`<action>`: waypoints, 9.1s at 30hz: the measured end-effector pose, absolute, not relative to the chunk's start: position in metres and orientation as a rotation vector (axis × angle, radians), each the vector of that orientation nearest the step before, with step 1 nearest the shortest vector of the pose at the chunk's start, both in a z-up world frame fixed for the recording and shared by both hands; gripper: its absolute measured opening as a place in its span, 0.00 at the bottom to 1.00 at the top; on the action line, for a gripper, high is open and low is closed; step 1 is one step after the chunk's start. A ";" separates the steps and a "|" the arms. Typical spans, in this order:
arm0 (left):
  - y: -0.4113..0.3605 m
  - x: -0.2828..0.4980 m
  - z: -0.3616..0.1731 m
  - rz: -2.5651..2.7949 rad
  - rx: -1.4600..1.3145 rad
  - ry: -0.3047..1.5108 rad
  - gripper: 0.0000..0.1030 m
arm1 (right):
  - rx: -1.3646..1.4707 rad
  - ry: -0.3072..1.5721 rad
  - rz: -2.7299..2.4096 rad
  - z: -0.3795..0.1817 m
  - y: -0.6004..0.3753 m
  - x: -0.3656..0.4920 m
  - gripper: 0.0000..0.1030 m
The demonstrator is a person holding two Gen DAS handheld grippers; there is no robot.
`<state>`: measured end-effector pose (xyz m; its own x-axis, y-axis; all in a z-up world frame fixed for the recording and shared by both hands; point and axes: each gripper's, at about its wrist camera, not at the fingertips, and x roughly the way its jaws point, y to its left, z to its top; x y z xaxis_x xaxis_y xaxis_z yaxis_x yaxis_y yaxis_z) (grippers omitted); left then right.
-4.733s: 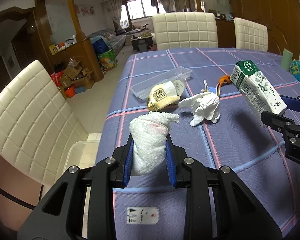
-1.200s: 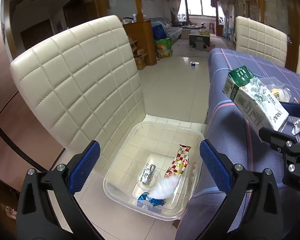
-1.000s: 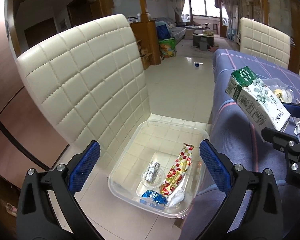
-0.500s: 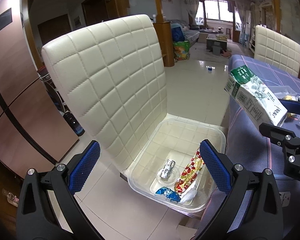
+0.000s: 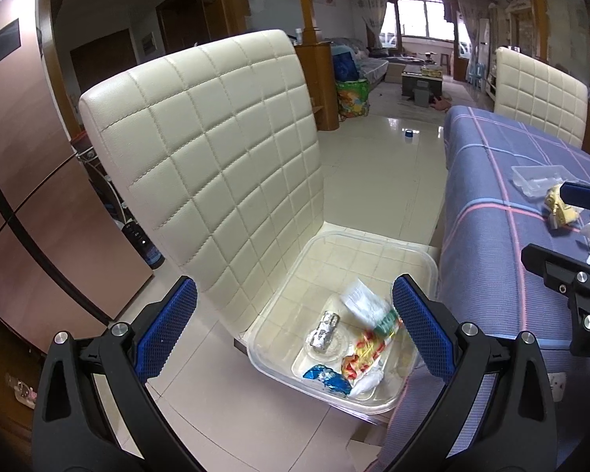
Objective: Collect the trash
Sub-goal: 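Open the right gripper to drop the milk carton into the bin, then move both grippers back over the table trash, then grasp the yellow snack bag with left gripper while right grasps white bottle cap, then carry the snack bag and bottle cap over the clear bin with both grippers, then open the left gripper to drop the snack bag into the bin, then open the right gripper to drop the bottle cap into the bin, then move both grippers back over the table trash, then grasp the white tissue with left gripper while right grasps orange crumpled wrapper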
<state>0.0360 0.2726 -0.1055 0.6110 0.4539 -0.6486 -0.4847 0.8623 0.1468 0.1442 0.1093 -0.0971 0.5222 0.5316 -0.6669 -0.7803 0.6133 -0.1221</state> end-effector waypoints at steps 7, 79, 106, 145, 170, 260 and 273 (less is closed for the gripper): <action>0.246 0.038 -0.096 0.485 -0.019 0.719 0.96 | -0.414 0.609 0.782 -0.086 0.079 0.132 0.83; 0.073 0.241 -0.145 0.028 0.172 0.889 0.32 | -0.098 0.882 0.224 -0.143 -0.188 0.251 0.38; 0.047 0.116 -0.108 0.007 0.249 0.810 0.32 | -0.223 0.775 0.383 -0.106 -0.151 0.136 0.38; 0.160 0.059 -0.111 0.226 0.195 0.792 0.32 | -0.499 0.714 0.783 -0.099 0.037 0.122 0.38; 0.265 0.092 -0.133 0.431 0.064 0.815 0.97 | -0.530 0.720 0.880 -0.115 0.139 0.166 0.38; -0.009 0.227 -0.148 -0.094 0.170 0.965 0.44 | -0.225 0.839 0.364 -0.133 -0.159 0.309 0.67; 0.019 0.241 -0.144 -0.048 0.135 0.963 0.34 | -0.177 0.880 0.424 -0.144 -0.152 0.319 0.31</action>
<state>0.2414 0.0186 -0.1437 0.5711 0.0193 -0.8207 0.1009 0.9905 0.0935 0.3193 -0.1521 -0.1441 0.5606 0.2860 -0.7771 -0.4297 0.9027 0.0222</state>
